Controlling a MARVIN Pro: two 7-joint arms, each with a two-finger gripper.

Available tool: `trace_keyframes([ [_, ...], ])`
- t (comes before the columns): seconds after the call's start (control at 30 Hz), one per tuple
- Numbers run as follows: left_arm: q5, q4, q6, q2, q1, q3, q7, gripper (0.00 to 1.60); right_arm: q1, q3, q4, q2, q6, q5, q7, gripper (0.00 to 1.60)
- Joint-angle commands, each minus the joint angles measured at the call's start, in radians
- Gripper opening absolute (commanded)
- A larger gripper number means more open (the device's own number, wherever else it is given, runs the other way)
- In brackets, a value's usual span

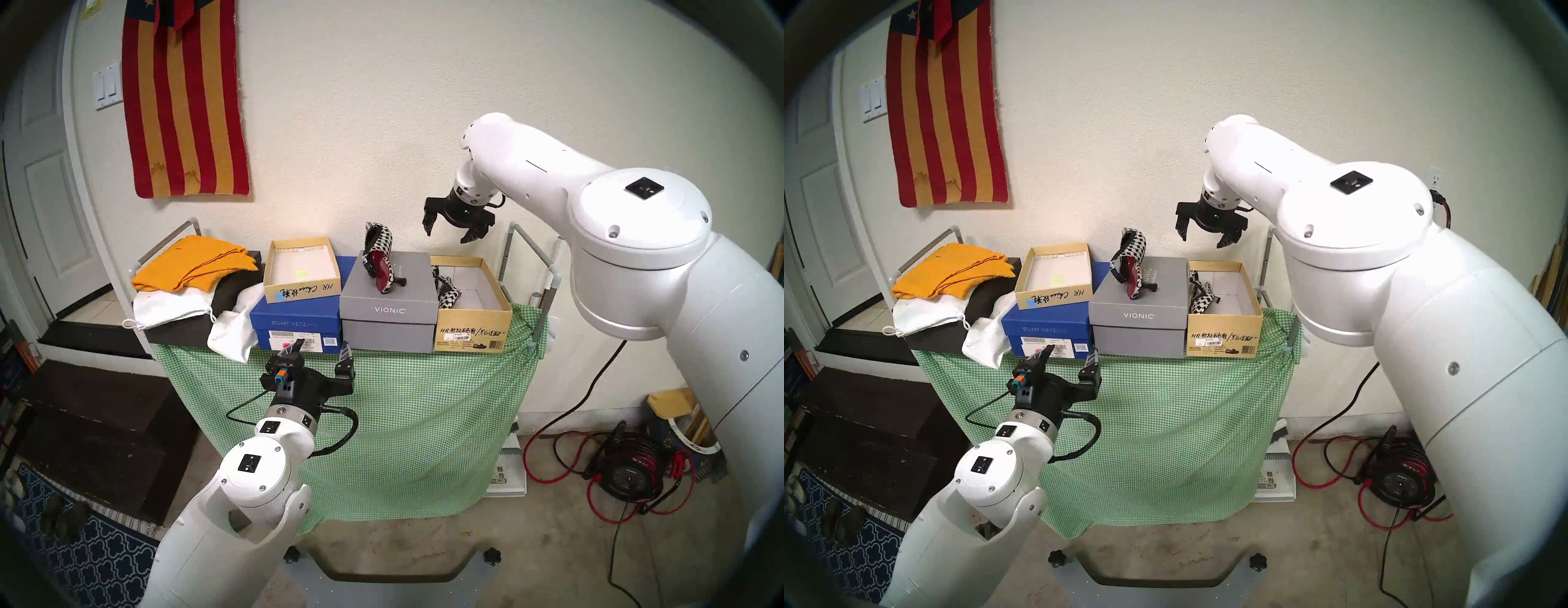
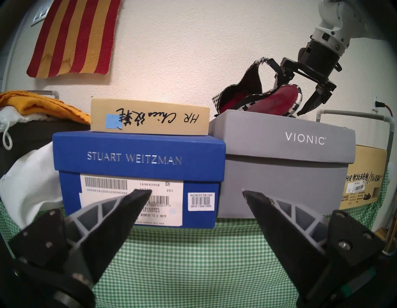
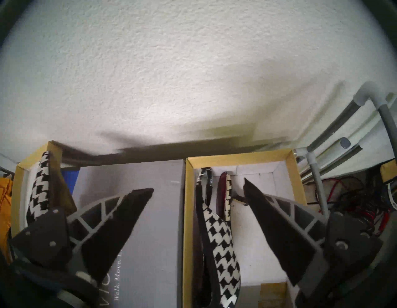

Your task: Take shoe out of the box

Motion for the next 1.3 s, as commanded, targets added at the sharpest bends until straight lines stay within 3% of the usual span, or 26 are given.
trace_keyframes([
  [0.0, 0.0, 0.0, 0.0, 0.001, 0.0, -0.001, 0.0, 1.6, 0.013, -0.004, -0.014, -0.002, -0.002, 0.0, -0.043, 1.6],
  [0.53, 0.0, 0.0, 0.0, 0.001, 0.0, -0.001, 0.0, 1.6, -0.033, -0.005, -0.076, 0.025, -0.002, 0.016, -0.167, 1.6],
  [1.07, 0.0, 0.0, 0.0, 0.001, 0.0, -0.001, 0.0, 1.6, -0.044, 0.019, -0.14, 0.056, -0.002, 0.108, -0.325, 1.6],
  [1.27, 0.0, 0.0, 0.0, 0.001, 0.0, -0.001, 0.0, 1.6, -0.005, 0.06, -0.167, 0.063, -0.002, 0.165, -0.38, 1.6],
])
